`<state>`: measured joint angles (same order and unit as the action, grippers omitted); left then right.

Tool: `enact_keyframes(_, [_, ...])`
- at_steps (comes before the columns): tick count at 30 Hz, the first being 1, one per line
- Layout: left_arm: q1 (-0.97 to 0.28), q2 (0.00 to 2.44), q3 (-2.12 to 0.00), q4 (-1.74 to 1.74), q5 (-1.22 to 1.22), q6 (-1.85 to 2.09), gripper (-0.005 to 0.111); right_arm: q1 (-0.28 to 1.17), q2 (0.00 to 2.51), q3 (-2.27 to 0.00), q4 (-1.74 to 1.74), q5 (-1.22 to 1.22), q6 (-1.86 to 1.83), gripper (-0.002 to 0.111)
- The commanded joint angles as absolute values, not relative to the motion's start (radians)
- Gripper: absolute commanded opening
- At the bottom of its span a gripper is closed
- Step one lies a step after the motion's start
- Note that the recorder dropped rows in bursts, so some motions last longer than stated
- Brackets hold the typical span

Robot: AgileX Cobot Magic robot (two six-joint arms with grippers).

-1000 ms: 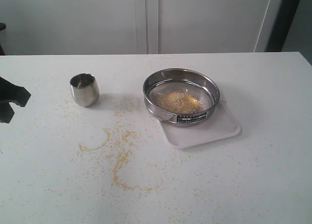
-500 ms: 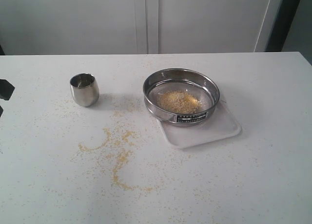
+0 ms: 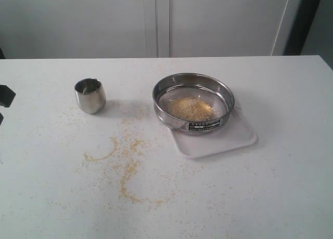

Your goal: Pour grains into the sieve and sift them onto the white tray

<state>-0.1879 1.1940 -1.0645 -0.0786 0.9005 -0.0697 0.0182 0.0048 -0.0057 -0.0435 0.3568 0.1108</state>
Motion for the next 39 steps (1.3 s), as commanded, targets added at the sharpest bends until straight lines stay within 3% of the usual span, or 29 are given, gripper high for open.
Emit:
enact_keyframes(1, [-0.186, 1.183, -1.056, -0.081, 0.907, -0.070, 0.000, 0.012, 0.000, 0.000, -0.049, 0.342, 0.110, 0.000])
enact_keyframes(18, [-0.186, 1.183, -1.056, -0.081, 0.907, -0.070, 0.000, 0.012, 0.000, 0.000, -0.049, -0.096, 0.110, 0.000])
enact_keyframes(39, [-0.186, 1.183, -1.056, -0.081, 0.907, -0.070, 0.000, 0.012, 0.000, -0.011, -0.049, -0.145, 0.110, 0.000])
